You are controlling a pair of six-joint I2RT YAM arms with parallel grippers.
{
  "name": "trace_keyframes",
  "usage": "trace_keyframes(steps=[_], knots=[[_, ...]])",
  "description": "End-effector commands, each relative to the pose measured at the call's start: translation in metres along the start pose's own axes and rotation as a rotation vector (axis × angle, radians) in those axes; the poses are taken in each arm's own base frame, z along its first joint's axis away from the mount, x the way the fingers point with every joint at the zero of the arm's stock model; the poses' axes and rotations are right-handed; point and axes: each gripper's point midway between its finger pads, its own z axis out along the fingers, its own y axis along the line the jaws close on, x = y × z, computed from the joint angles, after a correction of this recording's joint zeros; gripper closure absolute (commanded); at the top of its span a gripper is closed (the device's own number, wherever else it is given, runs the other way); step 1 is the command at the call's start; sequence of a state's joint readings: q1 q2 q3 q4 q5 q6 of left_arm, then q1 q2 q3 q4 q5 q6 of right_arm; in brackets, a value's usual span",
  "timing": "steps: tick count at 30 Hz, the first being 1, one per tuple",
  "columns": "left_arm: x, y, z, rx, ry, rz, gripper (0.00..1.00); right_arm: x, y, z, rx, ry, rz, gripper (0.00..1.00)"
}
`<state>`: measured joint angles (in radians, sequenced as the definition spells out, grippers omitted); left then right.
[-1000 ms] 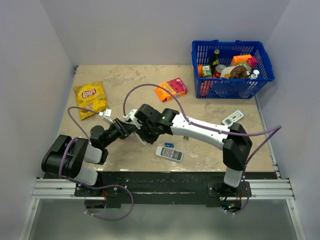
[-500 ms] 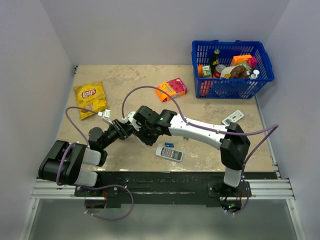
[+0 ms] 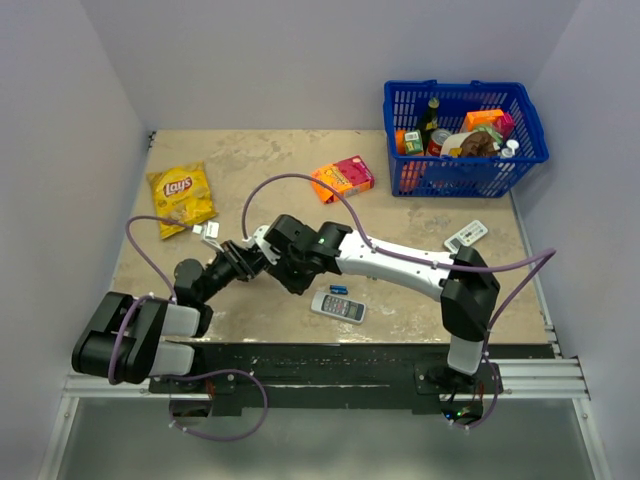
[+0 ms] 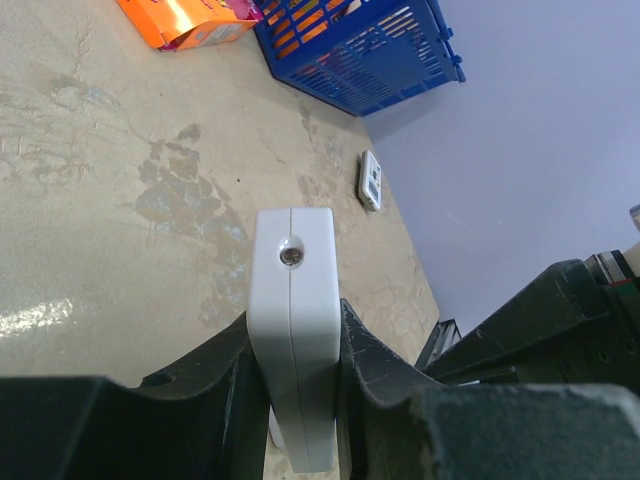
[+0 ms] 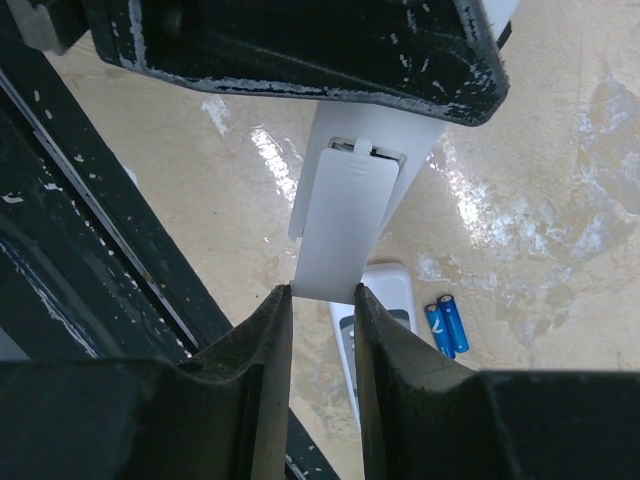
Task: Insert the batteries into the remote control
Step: Load the battery cover into the remote control.
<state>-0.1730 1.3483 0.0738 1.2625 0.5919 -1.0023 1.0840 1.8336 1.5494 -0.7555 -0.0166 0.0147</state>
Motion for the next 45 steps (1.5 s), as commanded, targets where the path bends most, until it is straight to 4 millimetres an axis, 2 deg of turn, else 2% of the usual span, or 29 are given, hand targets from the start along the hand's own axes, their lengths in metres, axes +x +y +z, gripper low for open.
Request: trace_keyframes(steps=[1, 5, 16, 34, 45], knots=[[-0.063, -0.112, -0.022, 0.433, -0.331, 0.391, 1.00, -0.008, 0.009, -0.010, -0.001, -0.035, -0.002, 1.00], [-0.063, -0.111, -0.022, 0.426, -0.330, 0.383, 1.00, -0.004, 0.010, -0.009, 0.000, -0.021, -0.002, 1.00], [-0.064, -0.116, -0.025, 0.439, -0.342, 0.385, 1.00, 0.001, 0.000, -0.009, 0.065, -0.004, 0.025, 1.00], [-0.063, -0.119, -0.027, 0.452, -0.337, 0.367, 1.00, -0.011, -0.004, -0.010, 0.089, -0.038, 0.036, 1.00], [-0.063, -0.116, -0.024, 0.438, -0.330, 0.358, 1.00, -0.019, 0.002, -0.012, 0.067, -0.058, 0.017, 1.00]])
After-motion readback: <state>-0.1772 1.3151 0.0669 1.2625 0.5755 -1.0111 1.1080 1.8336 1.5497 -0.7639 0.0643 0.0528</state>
